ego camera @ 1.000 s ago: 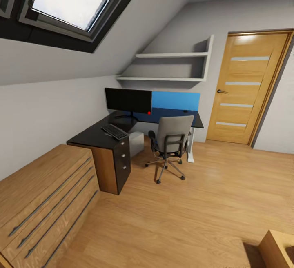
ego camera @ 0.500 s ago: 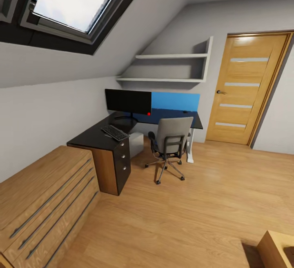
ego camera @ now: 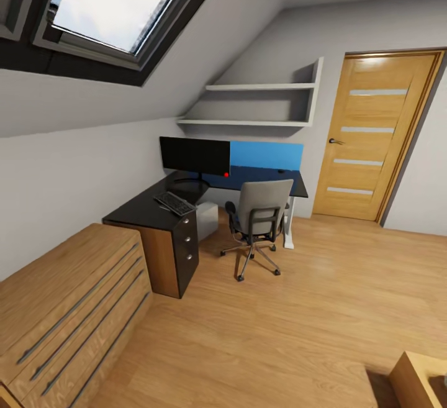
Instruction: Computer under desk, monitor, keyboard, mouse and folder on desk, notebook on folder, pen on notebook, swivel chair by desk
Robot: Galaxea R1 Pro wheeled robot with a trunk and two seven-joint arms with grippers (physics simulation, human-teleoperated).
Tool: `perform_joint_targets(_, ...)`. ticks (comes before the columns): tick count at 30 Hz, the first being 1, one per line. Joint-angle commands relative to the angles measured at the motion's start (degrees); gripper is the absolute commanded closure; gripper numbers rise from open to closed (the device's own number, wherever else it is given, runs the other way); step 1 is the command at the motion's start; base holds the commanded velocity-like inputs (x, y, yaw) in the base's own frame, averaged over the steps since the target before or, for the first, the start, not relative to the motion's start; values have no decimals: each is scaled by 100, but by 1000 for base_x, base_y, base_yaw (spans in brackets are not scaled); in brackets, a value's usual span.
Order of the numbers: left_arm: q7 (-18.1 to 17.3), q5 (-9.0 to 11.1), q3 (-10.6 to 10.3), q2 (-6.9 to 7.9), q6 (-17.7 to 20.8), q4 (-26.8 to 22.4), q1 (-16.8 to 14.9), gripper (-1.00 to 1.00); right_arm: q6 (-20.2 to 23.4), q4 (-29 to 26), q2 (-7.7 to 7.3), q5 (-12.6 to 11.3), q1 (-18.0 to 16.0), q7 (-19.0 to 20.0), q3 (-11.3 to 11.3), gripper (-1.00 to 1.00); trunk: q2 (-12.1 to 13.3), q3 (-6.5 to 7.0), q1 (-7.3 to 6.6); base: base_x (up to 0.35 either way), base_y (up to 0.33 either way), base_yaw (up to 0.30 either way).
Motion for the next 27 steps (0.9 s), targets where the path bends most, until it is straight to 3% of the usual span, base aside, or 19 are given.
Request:
perform_joint_targets(1, 3, -4, -7, 4, 7, -42, 1, -100, -12, -67, 1, -3, 2, -2, -5, -100, 36, 8, -22, 0, 0, -59)
perform_joint_targets(10, 3, -1, 0, 25, -6, -194, 1, -100, -92, -583, -31, -3, -3, 4, -5, -100, 397, 117, -219, 0, 0, -127)
perform_joint_targets(16, 2, 15, 9, 42, -62, -404, 1, -100, -645, -733, -114, -3, -1, 17, -5, -100, 638, 195, -351, 0, 0, -115)
perform_joint_targets(19, -2, 41, 12, 47, -164, -450, 1, -100, -895, -749, -147, -3, 1, 16, -7, -100, 638, 191, -351, 0, 0, -35)
perform_joint_targets(27, -17, 125, 26, 147, -1435, -445, 1, -100, -1907, -717, -174, 2, -2, 6, -18, -100, 638, 188, -351, 0, 0, -7)
